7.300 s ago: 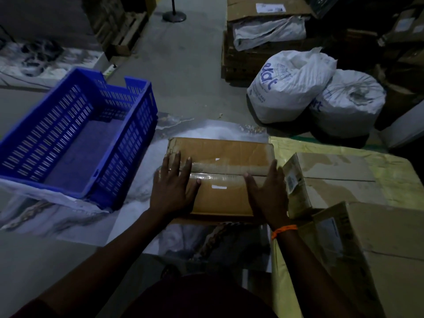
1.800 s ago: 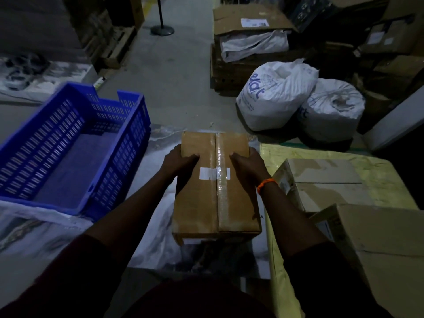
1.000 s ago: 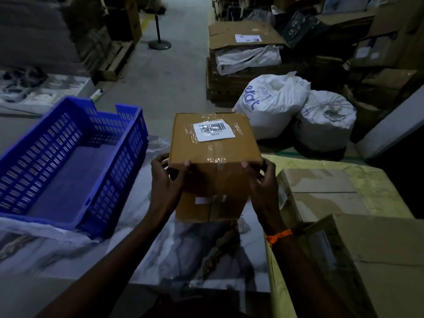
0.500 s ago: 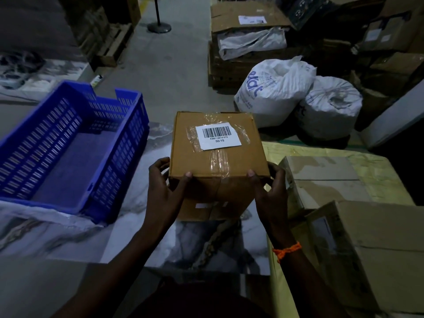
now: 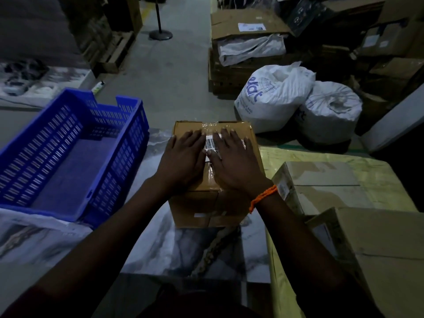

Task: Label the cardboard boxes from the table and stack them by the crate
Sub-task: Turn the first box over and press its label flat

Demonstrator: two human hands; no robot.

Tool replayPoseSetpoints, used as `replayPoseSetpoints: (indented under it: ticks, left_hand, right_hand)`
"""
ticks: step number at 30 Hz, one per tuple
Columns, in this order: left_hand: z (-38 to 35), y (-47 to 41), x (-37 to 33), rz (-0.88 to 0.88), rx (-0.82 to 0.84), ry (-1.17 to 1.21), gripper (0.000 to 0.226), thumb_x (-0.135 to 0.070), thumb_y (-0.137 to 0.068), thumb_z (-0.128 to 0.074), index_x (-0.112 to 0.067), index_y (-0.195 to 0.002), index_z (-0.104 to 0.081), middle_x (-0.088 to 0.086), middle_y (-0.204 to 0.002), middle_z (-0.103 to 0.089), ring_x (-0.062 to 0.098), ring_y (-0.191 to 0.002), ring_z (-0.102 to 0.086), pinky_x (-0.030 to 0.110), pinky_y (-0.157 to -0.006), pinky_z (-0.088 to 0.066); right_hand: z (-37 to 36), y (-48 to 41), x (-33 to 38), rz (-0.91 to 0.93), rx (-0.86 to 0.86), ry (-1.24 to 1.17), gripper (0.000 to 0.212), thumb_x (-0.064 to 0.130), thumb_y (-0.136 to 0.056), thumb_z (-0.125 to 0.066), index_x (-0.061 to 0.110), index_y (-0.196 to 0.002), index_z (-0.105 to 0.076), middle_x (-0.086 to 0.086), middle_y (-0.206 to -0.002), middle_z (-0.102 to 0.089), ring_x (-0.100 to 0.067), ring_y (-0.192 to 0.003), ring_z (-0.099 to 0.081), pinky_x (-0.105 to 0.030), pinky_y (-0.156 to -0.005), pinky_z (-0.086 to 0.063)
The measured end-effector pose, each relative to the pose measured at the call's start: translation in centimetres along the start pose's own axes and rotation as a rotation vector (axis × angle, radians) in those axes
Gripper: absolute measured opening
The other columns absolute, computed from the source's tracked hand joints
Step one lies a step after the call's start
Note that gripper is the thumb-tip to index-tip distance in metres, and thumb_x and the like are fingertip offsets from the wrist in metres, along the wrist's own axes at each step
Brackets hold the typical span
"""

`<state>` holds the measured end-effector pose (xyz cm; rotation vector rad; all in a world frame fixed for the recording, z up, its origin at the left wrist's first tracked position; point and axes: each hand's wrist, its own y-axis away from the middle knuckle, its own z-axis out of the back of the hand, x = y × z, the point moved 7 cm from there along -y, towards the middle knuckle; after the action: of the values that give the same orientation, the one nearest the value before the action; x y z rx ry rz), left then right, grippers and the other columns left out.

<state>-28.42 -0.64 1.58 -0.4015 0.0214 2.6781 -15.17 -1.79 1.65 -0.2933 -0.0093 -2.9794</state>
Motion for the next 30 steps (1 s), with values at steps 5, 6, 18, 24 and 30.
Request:
replayPoseSetpoints:
  ticks: [5, 6, 18, 24, 30]
  left_hand:
    - [-0.6, -0.4, -0.2, -0.008, 0.096, -0.08, 0.074, -0.048, -0.096, -0.006, -0.017, -0.162, -0.017, 0.005, -0.17, -0.013, 0.023, -0.157, -0.009, 0.048, -0.125, -0.006]
    - [-0.7, -0.4, -0.2, -0.01, 0.099, -0.084, 0.074, -0.048, -0.096, -0.006, -0.017, -0.162, -0.016, 0.005, -0.17, -0.012, 0.023, -0.157, -0.008, 0.047, -0.125, -0.005]
    - [-0.4, 1.7, -0.2, 0.027, 0.041, -0.023, 0.077, -0.058, -0.096, -0.003, -0.02, -0.163, -0.013, 0.004, -0.171, -0.005, 0.022, -0.158, 0.0, 0.05, -0.124, 0.002]
    - [-1.0, 3.4, -0.9, 0.028, -0.009, -0.053, 0.081, -0.06, -0.094, 0.001, -0.02, -0.163, -0.014, 0.005, -0.171, -0.004, 0.023, -0.158, -0.001, 0.051, -0.124, 0.002]
    - [-1.6, 3.9, -0.9, 0.021, -0.057, -0.056, 0.073, -0.059, -0.1, -0.012, -0.021, -0.163, -0.015, 0.005, -0.171, -0.006, 0.022, -0.158, -0.001, 0.048, -0.124, -0.001]
  right_hand:
    - [-0.7, -0.2, -0.3, -0.009, 0.03, 0.025, 0.065, 0.051, -0.107, -0.022, 0.021, -0.165, -0.016, -0.006, -0.173, -0.01, -0.025, -0.16, -0.006, -0.052, -0.127, -0.003]
    - [-0.6, -0.2, -0.3, -0.01, 0.034, 0.022, 0.066, 0.051, -0.106, -0.022, 0.021, -0.165, -0.016, -0.006, -0.173, -0.01, -0.025, -0.16, -0.006, -0.052, -0.127, -0.003]
    - [0.3, 1.4, -1.3, -0.014, 0.007, -0.043, 0.078, 0.063, -0.096, -0.013, 0.025, -0.164, -0.018, 0.0, -0.174, -0.01, -0.02, -0.16, -0.005, -0.049, -0.126, 0.0]
    - [0.0, 3.0, -2.6, -0.026, -0.023, 0.013, 0.085, 0.07, -0.091, -0.003, 0.03, -0.165, -0.012, 0.001, -0.174, -0.007, -0.022, -0.16, -0.004, -0.054, -0.125, -0.002]
    - [-0.1, 3.8, -2.5, -0.037, -0.081, -0.017, 0.075, 0.063, -0.099, -0.024, 0.03, -0.165, -0.013, 0.001, -0.174, -0.006, -0.022, -0.16, -0.004, -0.057, -0.124, -0.009]
